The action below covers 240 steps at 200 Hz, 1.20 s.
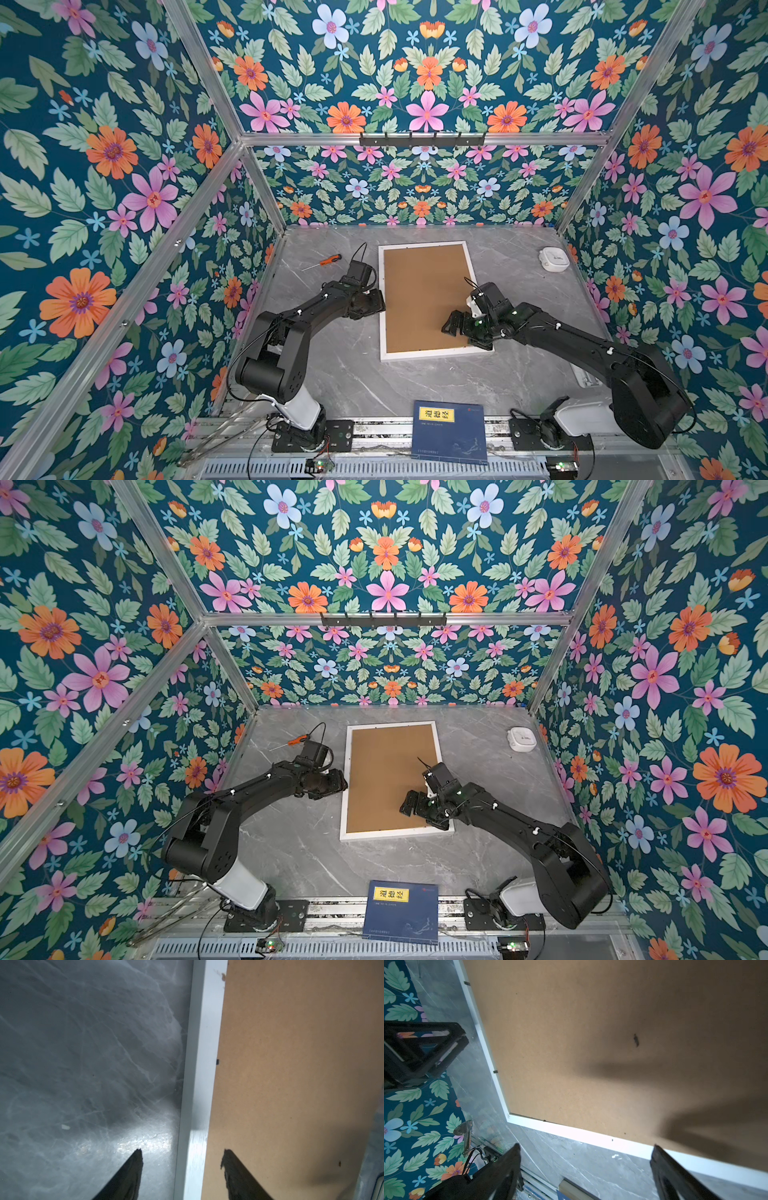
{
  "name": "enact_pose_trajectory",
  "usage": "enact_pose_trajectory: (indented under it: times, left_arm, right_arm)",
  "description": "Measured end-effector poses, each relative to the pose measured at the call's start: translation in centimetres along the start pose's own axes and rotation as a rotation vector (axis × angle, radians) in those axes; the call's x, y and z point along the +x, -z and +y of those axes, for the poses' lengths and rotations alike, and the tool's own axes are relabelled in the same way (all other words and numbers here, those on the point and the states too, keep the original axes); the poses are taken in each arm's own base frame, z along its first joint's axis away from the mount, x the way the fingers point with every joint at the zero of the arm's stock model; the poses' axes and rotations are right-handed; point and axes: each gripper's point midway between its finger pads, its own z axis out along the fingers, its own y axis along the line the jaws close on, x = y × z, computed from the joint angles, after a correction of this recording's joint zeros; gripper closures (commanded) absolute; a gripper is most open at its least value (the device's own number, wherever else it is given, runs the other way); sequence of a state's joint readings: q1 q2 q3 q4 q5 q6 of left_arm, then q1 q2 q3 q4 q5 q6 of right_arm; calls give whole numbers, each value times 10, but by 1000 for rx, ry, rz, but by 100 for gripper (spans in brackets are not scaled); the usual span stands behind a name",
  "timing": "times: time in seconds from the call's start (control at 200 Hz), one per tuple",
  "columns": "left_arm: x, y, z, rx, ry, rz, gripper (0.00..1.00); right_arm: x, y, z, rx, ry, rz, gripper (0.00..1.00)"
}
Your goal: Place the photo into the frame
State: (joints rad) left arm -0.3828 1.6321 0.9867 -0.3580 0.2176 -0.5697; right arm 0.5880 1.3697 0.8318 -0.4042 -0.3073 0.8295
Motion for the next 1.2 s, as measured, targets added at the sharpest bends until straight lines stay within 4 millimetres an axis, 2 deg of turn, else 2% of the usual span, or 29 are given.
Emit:
enact_pose_trajectory:
  times: [0.14, 0.355, 0.6, 0.665, 0.74, 0.87, 1.0, 1.105, 1.2]
  left_arm:
    - [3, -1, 0, 2, -1, 6, 36]
    - [9, -3, 2, -5, -5, 19, 36]
    - [20, -10, -1, -20, -26, 40, 36]
    - [23, -13, -1, -30, -33, 48, 36]
    - [24, -13, 0, -37, -37, 49, 36]
    - [23, -13, 3, -53, -35, 40, 35]
    - [21, -12, 4, -69, -39, 35, 34]
    - [14, -9, 2, -78, -47, 19, 35]
    - [10, -7, 4, -96, -61, 9, 35]
  right_arm:
    - [-14, 14, 7, -2, 13, -44, 3]
    - [-31, 24, -4, 37, 5, -53, 3]
    - [-85, 60, -19, 46, -37, -168, 3]
    - [-98, 64, -20, 41, -38, -175, 3]
    - [-107, 61, -27, 53, -36, -166, 3]
    - [-105, 45, -33, 63, -3, -99, 3]
    - [-110, 31, -39, 66, 9, -71, 3]
    - [-125, 27, -36, 48, 26, -95, 2]
    - [-149, 21, -30, 24, 39, -124, 2]
